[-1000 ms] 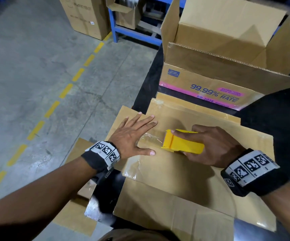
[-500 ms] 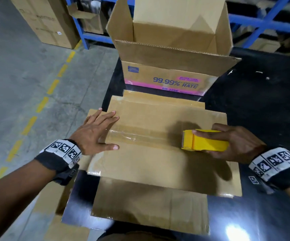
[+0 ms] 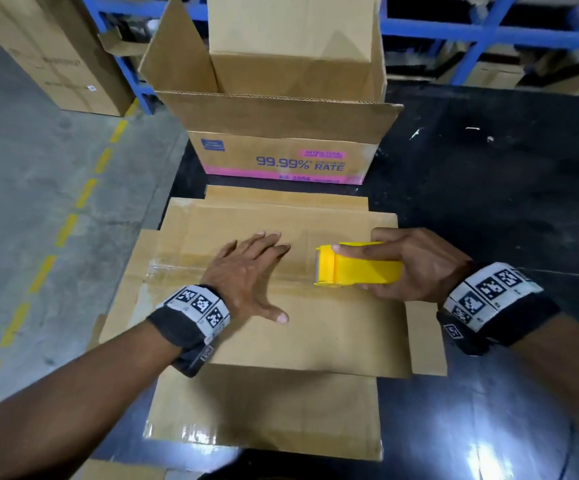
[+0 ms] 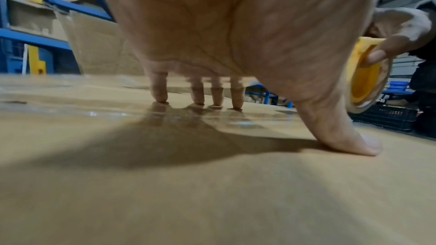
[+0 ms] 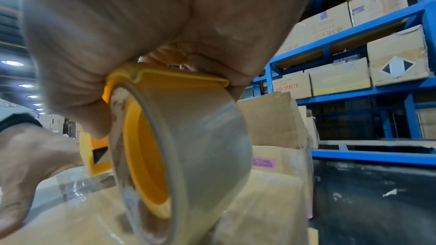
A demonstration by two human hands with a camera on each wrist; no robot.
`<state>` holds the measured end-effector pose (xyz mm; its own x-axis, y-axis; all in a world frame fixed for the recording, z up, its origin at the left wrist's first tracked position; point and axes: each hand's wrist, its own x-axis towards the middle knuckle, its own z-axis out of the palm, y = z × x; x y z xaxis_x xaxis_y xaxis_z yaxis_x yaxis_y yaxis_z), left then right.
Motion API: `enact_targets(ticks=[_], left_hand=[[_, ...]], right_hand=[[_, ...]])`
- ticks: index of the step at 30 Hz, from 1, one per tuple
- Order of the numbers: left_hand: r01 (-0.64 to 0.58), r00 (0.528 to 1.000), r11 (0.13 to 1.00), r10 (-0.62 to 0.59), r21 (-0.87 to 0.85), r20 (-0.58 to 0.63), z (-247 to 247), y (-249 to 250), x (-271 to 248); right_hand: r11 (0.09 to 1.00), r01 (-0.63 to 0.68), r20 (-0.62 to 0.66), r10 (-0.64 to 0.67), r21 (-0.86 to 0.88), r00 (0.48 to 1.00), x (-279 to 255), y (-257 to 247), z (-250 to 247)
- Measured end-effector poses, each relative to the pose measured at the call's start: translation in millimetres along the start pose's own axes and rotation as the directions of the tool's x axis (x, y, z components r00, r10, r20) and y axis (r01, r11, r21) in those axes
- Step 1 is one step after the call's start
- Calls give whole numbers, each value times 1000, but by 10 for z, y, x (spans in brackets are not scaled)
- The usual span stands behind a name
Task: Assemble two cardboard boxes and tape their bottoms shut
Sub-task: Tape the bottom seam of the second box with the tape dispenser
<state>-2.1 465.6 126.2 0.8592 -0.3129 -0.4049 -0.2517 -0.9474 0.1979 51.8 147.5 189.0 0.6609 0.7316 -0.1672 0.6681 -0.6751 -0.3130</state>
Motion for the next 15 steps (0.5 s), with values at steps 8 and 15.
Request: enact_targets(ticks=[8,15], left_hand=[[25,1000,999,-25,20,6,10,-5,34],[25,1000,999,-25,20,-3,-1,2,50]], right_hand=[[995,-98,17,98,10,995,-754,588,-211],[984,-179,41,179,-5,983,-1261,1007,-196]])
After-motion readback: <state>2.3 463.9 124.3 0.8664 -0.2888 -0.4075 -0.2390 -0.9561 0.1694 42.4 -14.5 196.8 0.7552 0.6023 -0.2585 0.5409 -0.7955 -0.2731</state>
